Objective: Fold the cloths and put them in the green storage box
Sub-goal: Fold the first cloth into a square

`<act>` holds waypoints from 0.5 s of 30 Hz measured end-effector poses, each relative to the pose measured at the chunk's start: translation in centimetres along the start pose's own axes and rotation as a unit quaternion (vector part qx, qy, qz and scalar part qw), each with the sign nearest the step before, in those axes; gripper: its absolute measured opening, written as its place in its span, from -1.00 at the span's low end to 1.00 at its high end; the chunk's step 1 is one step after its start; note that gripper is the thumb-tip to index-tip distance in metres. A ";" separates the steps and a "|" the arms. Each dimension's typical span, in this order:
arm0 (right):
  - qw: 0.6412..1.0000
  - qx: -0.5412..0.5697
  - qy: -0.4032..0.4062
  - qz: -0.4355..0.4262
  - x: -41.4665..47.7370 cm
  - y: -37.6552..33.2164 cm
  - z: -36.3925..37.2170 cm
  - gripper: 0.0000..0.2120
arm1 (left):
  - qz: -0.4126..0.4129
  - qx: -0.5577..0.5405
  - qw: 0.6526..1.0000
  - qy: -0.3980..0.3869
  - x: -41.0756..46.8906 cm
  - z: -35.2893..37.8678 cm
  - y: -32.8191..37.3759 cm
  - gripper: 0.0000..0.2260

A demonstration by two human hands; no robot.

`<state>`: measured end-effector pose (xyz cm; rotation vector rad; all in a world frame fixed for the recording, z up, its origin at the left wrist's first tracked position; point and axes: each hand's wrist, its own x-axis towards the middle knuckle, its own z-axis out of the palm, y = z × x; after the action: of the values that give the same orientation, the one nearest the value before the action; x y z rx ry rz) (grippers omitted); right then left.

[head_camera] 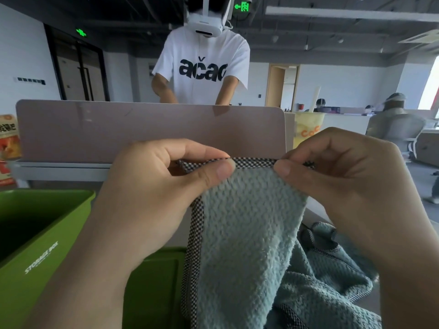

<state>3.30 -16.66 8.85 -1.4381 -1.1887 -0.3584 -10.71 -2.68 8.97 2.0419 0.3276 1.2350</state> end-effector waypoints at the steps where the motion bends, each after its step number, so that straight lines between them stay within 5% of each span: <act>1: 1.000 0.010 0.001 -0.003 0.0 -0.2 0.0 -0.87 | 0.003 -0.004 1.000 0.014 0.0 0.0 0.1 -0.78; 8: 0.995 0.092 0.031 -0.001 0.1 -0.9 -0.3 -0.90 | -0.016 -0.070 0.997 0.043 0.1 -0.1 0.1 -0.89; 11: 0.992 0.119 0.032 0.026 0.2 -0.8 0.0 -0.86 | -0.096 -0.218 0.970 0.047 0.0 0.6 0.3 -0.86; 15: 0.987 0.136 0.060 0.067 0.3 -0.4 0.7 -0.88 | -0.217 -0.313 0.918 -0.107 0.8 2.2 -0.3 -0.47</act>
<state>2.87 -16.04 9.08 -1.2328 -0.9960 -0.1782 -8.37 -3.05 8.66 1.4261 0.2229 0.7070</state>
